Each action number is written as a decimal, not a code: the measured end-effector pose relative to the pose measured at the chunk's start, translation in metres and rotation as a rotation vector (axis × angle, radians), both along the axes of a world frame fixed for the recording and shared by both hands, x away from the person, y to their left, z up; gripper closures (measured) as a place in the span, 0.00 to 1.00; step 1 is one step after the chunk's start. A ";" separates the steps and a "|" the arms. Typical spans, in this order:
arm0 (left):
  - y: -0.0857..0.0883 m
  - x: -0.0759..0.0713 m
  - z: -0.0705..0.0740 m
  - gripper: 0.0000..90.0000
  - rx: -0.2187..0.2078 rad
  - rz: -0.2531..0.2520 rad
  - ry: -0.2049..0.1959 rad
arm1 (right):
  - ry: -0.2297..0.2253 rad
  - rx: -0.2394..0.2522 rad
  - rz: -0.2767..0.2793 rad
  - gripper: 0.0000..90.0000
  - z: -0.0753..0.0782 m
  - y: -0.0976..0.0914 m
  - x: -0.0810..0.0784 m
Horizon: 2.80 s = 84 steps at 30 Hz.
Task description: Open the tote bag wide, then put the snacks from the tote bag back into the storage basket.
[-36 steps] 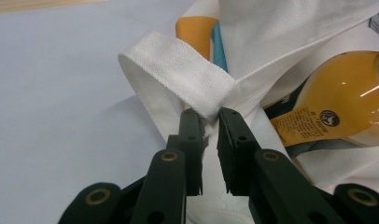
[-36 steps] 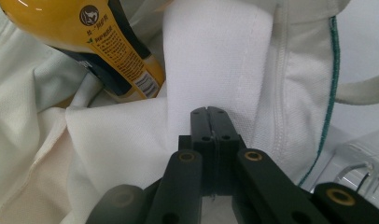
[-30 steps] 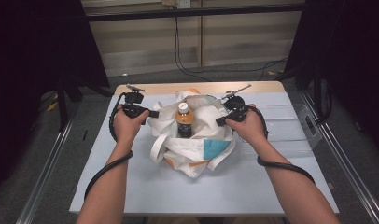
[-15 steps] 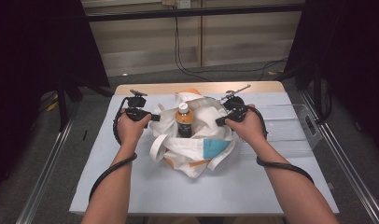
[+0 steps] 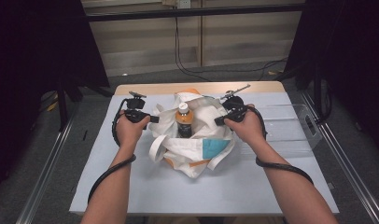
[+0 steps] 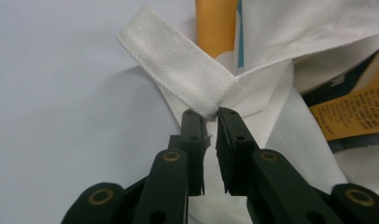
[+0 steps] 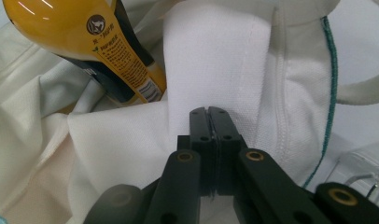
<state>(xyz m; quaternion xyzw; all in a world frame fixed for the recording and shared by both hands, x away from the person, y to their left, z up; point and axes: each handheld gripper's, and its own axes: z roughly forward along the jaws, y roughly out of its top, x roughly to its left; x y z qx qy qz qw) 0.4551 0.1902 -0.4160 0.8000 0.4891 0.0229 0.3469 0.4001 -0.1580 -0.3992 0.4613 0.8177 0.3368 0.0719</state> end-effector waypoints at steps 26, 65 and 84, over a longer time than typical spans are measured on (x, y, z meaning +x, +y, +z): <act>0.002 -0.022 0.029 0.38 0.007 -0.017 -0.015 | -0.037 0.000 0.000 0.75 0.006 0.006 -0.010; 0.046 -0.052 0.030 0.14 0.084 0.044 -0.018 | -0.071 0.047 0.065 0.48 0.011 0.019 -0.010; 0.060 -0.068 0.011 0.11 0.090 0.075 -0.023 | -0.071 0.048 0.092 0.42 0.016 0.034 -0.009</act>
